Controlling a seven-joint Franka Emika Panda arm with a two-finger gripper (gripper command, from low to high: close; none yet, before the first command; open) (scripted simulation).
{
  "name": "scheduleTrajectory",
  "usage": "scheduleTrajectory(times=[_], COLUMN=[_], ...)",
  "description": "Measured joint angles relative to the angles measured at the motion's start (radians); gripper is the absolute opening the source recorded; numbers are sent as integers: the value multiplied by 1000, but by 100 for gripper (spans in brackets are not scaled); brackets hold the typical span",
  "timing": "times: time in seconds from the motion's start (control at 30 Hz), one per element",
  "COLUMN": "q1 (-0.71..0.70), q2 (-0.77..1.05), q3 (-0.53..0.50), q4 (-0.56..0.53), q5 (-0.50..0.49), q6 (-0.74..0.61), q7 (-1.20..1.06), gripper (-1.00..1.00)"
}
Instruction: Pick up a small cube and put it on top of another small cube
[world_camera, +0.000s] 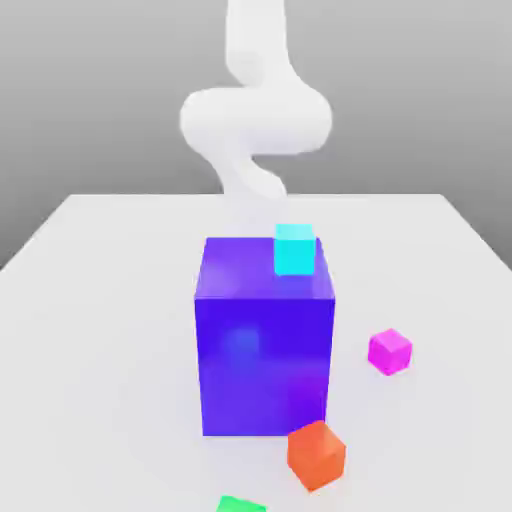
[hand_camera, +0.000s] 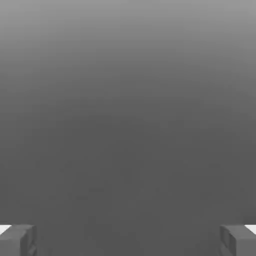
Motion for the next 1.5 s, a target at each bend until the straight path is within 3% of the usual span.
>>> scheduleTrajectory(times=[0.93,1.23,1.27,1.5], q1=[675,696,693,693], q2=[638,951,977,978], q3=[-6,-13,-11,-11], q4=[-621,-588,-584,-583], q5=[-1,-39,-40,-41], q6=[547,803,824,824], q7=[-1212,-1224,-1224,-1223], gripper=[0,0,-100,-100])
